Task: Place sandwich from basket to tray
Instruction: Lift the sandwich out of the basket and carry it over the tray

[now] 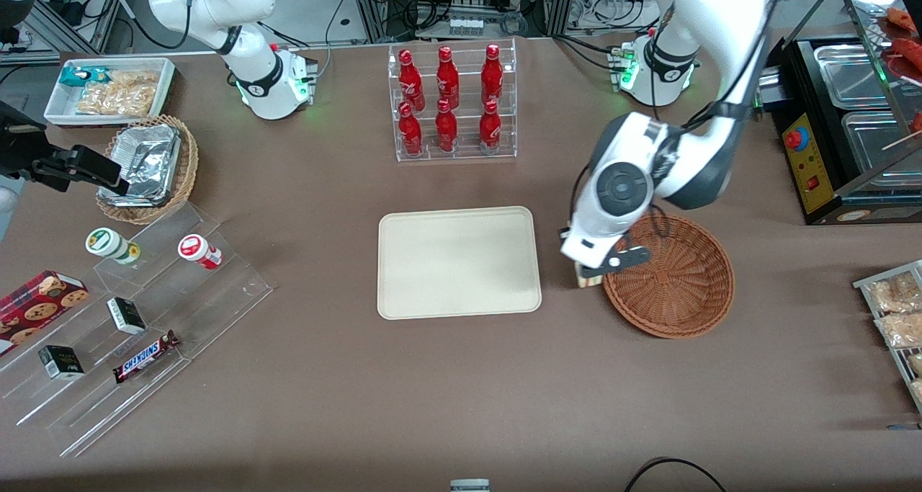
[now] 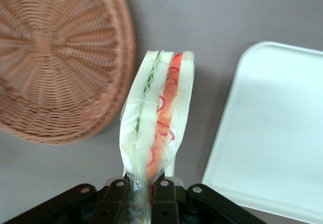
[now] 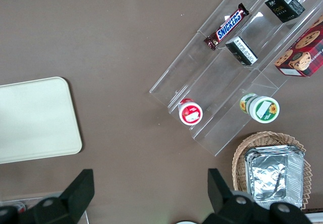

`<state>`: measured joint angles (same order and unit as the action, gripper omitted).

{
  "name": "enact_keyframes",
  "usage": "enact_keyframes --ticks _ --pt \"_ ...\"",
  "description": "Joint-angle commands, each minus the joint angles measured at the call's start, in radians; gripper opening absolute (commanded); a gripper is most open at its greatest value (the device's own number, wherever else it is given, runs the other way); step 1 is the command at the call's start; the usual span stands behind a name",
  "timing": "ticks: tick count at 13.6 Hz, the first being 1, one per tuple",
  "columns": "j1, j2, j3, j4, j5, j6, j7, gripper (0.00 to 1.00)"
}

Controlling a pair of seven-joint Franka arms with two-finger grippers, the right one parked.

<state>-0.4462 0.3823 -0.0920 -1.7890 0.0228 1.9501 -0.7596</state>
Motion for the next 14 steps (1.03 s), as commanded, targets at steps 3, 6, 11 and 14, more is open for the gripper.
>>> enact_keyframes --ticks 3,6,11,14 --pt "-0.103 0.145 0.012 0.173 -0.018 -0.002 -0.072 0.07" --pt "-0.166 0.236 0.012 0.281 -0.015 0.006 -0.153 0.08" --pt "-0.258 0.311 0.012 0.332 -0.015 0.136 -0.262 0.08" --pt "-0.273 0.361 0.012 0.391 -0.017 0.145 -0.296 0.08"
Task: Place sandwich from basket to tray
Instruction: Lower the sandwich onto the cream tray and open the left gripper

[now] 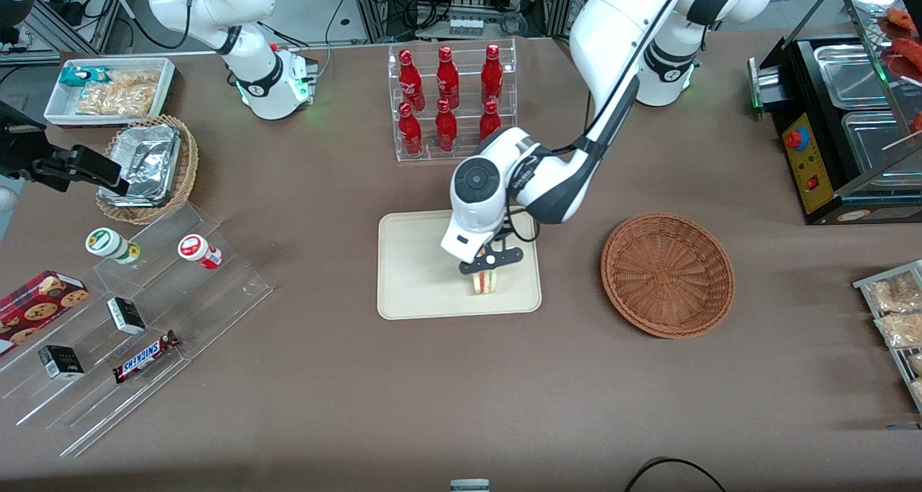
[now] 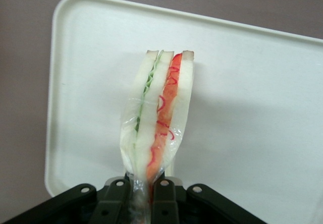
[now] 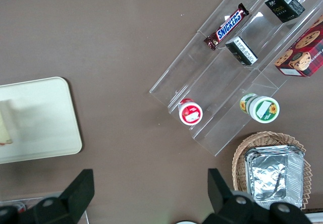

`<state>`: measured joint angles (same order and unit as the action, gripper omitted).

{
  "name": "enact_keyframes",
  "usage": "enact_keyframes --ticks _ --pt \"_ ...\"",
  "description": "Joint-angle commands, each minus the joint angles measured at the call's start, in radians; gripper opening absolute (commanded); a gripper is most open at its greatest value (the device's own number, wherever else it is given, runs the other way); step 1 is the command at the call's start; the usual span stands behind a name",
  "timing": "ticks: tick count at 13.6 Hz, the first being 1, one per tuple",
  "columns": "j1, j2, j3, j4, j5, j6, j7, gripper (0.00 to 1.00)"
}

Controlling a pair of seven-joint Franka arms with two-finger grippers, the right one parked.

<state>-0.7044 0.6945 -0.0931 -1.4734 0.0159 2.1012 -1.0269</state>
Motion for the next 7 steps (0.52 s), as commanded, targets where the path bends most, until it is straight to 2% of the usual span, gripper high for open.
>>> enact_keyframes --ticks 1,7 --pt "-0.02 0.066 0.013 0.094 -0.01 -0.004 -0.041 0.08" --pt "-0.027 0.097 -0.008 0.113 -0.011 0.014 -0.05 0.09"
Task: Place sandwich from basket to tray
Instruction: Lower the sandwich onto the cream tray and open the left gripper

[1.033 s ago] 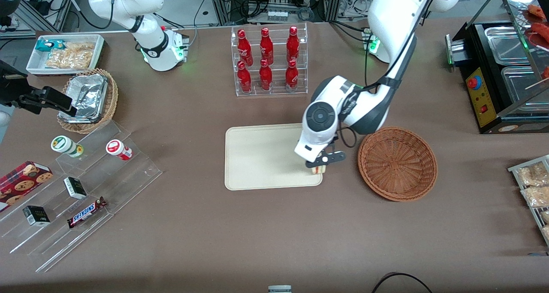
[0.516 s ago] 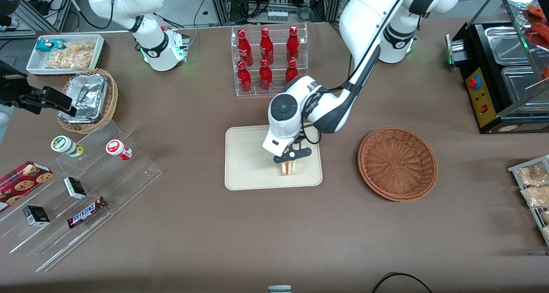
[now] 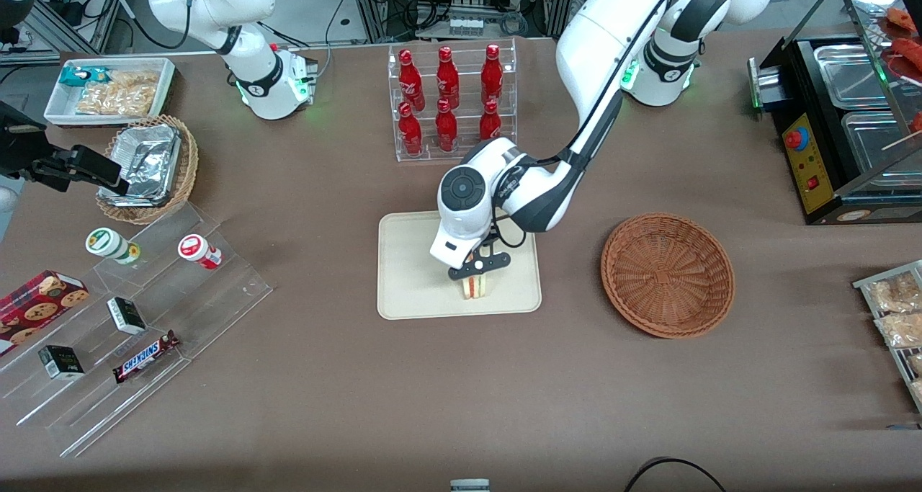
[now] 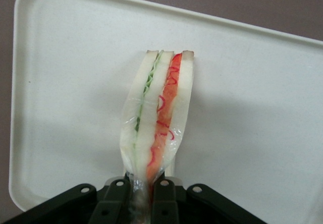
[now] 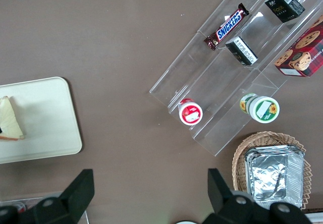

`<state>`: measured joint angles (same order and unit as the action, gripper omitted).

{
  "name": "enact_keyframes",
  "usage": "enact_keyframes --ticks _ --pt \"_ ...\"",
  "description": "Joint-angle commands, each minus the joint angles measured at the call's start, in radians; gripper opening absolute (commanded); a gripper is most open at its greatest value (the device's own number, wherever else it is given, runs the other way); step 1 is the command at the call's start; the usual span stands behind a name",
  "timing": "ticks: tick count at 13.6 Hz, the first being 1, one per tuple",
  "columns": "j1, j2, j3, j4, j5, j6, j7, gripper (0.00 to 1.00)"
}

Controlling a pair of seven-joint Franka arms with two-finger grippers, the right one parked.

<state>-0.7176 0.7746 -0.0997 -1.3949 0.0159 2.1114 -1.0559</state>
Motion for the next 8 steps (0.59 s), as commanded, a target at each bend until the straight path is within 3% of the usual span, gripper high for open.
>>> enact_keyframes --ticks 1,2,3,8 --pt "-0.014 0.017 -0.002 0.034 -0.011 0.01 -0.019 0.19" --pt "-0.013 0.017 -0.002 0.034 -0.022 0.012 -0.019 0.63" --pt "-0.013 0.014 0.0 0.033 -0.037 0.012 -0.013 1.0" --pt "-0.009 -0.04 0.001 0.04 -0.028 -0.033 -0.009 1.0"
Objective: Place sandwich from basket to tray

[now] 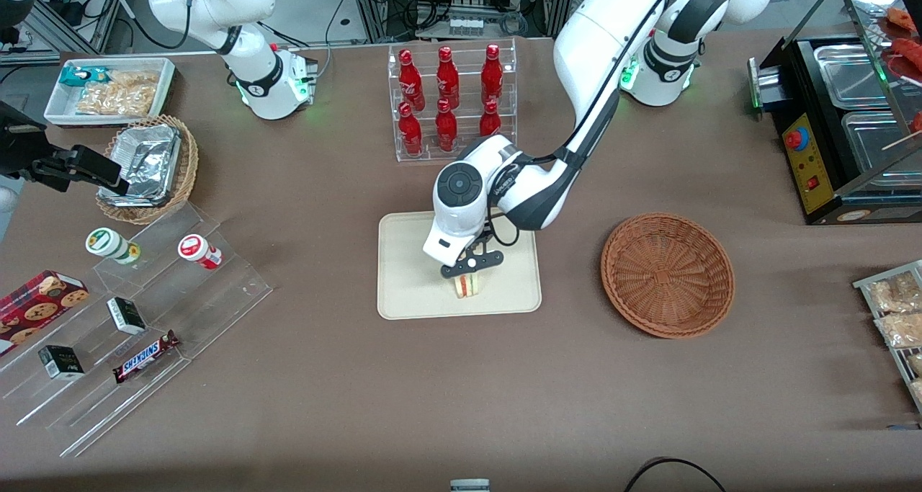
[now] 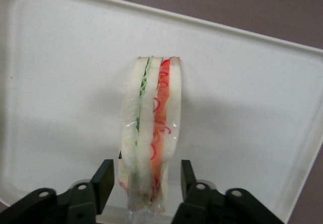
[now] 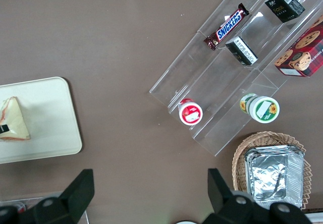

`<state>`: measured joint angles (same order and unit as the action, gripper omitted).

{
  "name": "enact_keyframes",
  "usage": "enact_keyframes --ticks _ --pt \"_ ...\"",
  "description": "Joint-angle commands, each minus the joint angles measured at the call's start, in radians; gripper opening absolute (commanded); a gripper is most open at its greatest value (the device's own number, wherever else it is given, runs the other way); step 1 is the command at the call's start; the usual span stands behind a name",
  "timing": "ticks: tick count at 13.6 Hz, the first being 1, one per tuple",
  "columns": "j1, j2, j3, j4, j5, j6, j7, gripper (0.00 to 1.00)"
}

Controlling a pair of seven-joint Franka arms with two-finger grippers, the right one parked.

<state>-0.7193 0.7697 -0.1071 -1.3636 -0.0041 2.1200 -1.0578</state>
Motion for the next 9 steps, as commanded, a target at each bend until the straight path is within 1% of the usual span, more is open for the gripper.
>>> enact_keyframes --ticks 1,4,5,6,8,9 --pt "-0.005 -0.059 0.01 0.009 -0.007 -0.07 -0.005 1.0" --pt "0.009 -0.125 0.013 0.0 -0.002 -0.132 -0.005 1.0" --pt "0.011 -0.144 0.017 -0.002 0.009 -0.162 -0.004 1.0" --pt "0.012 -0.156 0.039 -0.002 0.041 -0.191 -0.008 1.0" --pt "0.018 -0.184 0.058 -0.008 0.049 -0.25 -0.008 1.0" --pt "0.043 -0.191 0.058 -0.017 0.052 -0.288 -0.001 1.0"
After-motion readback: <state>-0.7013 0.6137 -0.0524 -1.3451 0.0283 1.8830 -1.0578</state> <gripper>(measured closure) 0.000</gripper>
